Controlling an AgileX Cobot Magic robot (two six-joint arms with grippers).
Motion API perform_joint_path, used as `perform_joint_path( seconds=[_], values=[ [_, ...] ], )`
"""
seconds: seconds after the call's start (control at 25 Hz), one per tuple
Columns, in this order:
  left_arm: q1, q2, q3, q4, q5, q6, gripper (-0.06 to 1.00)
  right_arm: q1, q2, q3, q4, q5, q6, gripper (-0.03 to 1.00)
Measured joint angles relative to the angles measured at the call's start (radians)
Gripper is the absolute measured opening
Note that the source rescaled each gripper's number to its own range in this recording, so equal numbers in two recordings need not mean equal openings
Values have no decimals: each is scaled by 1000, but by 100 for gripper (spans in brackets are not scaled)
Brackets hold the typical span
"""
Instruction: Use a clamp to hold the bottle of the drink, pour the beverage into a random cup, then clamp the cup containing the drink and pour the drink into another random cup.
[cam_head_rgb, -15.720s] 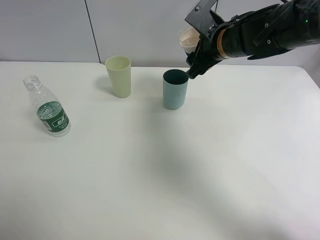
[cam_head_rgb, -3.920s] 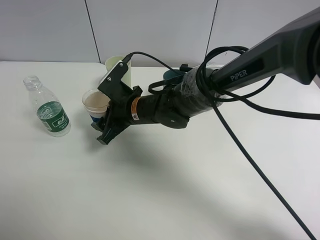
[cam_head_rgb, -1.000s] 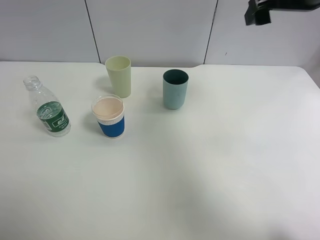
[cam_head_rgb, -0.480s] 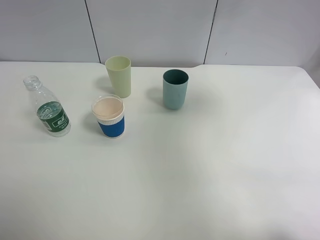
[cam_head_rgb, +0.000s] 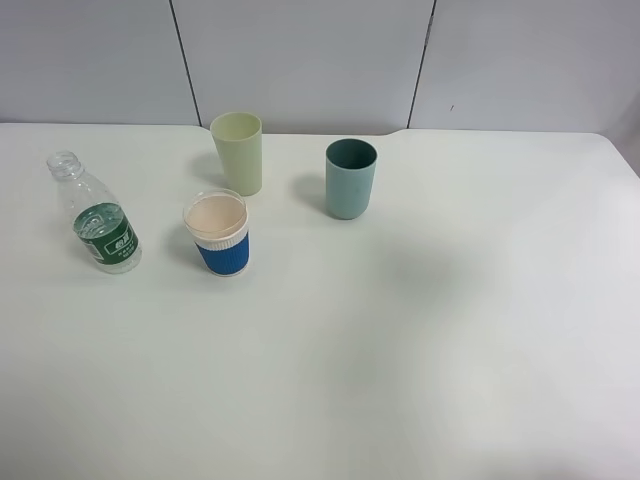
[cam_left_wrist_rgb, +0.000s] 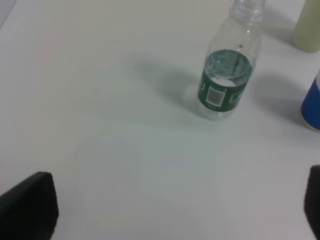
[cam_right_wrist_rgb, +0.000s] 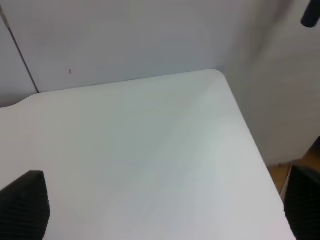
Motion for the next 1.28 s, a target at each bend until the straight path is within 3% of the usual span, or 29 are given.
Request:
perform_joint_path(
  seconds=[0.32,0.76,0.96,1.28],
  values=[
    [0,0,0,0,0,0,100,-4,-260,127,12,6,-17,84],
    [0,0,0,0,0,0,100,-4,-610,245,32,113,-79,84],
    [0,0,0,0,0,0,100,-4,-632,287,43,212,-84,84],
    [0,0,0,0,0,0,100,-4,-632,383,143,292,-110,84]
  ],
)
